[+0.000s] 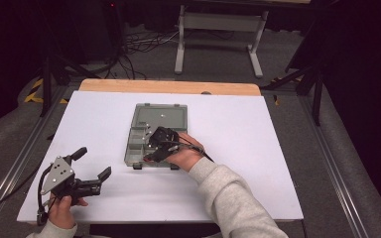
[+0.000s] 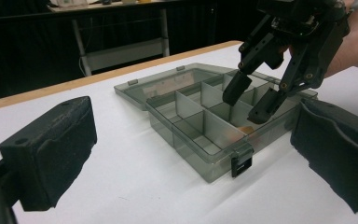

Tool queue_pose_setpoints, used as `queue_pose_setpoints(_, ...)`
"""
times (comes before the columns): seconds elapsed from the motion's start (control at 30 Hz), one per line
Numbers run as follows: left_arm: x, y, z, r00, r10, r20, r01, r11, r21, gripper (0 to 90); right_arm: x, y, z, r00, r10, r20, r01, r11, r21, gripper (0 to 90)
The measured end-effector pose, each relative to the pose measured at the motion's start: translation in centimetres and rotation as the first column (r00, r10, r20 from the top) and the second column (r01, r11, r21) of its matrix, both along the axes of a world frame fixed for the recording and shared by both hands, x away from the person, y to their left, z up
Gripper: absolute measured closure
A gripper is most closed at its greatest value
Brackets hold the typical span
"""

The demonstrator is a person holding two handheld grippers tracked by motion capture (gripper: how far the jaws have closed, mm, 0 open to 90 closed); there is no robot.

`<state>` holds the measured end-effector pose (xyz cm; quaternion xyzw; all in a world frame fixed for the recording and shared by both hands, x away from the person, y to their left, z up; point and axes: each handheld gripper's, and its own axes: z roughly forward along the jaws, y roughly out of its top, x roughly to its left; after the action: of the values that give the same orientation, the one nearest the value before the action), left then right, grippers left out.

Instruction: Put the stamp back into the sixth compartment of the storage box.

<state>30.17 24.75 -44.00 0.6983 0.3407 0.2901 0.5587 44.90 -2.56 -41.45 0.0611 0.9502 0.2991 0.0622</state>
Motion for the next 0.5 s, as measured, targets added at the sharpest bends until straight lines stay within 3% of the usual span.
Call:
queue_pose_setpoints(0.17,0.0,0.0,0.0,1.0,0.001,0.0,-0.001,1.0,0.001,1.0,-0.4,0.0,0.6,0.9959,-0.05,0.075,0.047,0.998,0.04,18.4)
queue_pose_setpoints(0.23,0.0,0.0,0.0,1.0,0.001,-0.002,-0.001,1.0,-0.002,1.0,-0.5,-0.1,0.8,0.9947,-0.069,0.077,0.065,0.997,0.051,12.0)
queue_pose_setpoints(0.5,0.0,0.0,0.0,1.0,0.003,0.0,-0.003,1.0,0.0,1.0,-0.9,-0.7,2.0,0.9931,-0.074,0.091,0.064,0.992,0.109,3.2)
